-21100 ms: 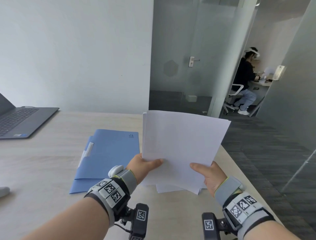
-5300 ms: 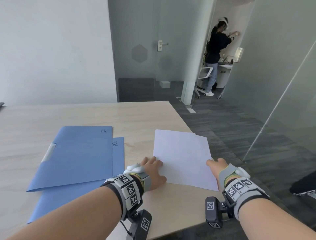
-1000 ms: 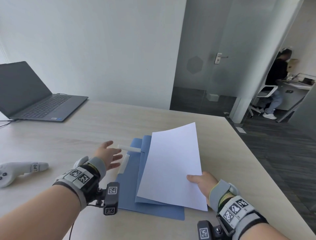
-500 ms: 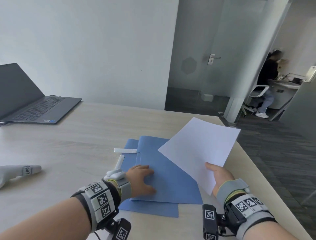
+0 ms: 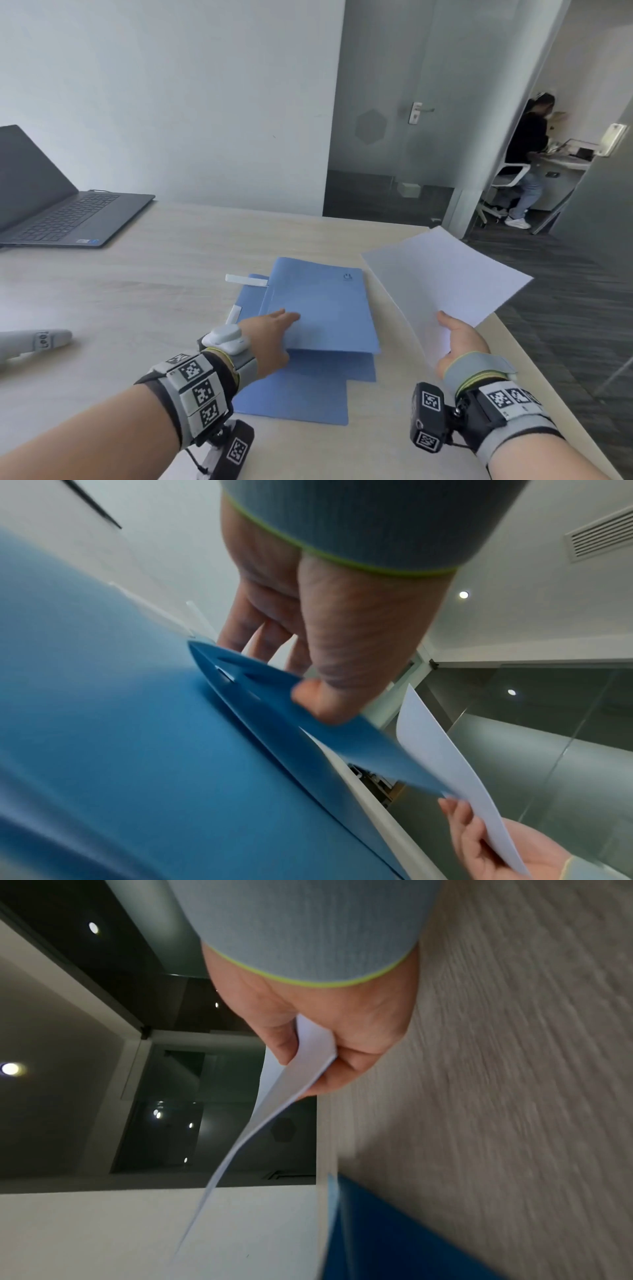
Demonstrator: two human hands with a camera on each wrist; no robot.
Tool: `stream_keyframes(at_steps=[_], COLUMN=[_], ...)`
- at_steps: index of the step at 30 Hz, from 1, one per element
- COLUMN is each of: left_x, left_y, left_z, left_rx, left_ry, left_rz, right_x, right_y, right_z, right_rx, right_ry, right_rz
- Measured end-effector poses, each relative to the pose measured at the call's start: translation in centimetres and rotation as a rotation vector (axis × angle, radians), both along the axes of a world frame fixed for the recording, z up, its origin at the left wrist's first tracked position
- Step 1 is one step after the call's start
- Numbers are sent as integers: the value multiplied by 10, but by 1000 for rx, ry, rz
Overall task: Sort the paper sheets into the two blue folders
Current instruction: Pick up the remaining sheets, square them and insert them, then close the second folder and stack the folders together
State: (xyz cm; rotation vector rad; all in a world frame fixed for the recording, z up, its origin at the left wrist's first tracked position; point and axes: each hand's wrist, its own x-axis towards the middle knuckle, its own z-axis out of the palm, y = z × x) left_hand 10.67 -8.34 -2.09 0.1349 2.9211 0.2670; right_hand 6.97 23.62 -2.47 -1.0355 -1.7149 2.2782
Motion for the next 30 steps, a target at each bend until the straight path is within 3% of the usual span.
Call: stream_keyframes(at_steps=[5, 10, 16, 21, 26, 30], left_x=[-12, -18, -4, 4, -15, -10], left_y=[-17, -23, -14, -11, -25, -22], left_z=[-1, -11, -10, -20, -63, -58], left_rx=[126, 690, 1213, 1306, 1276, 1299], left_ry=[55, 117, 22, -23, -27, -14], left_rz=[210, 465, 623, 629, 628, 624], right_x=[-2, -2, -5, -8, -7, -6], right_y=[11, -4, -30, -40, -46, -50], right_z=[-12, -19, -19, -20, -26, -24], right_rx=[46, 256, 486, 551, 560, 551], right_ry=[7, -74, -119, -150, -160, -143], right_rz=[-9, 201, 463, 562, 576, 593])
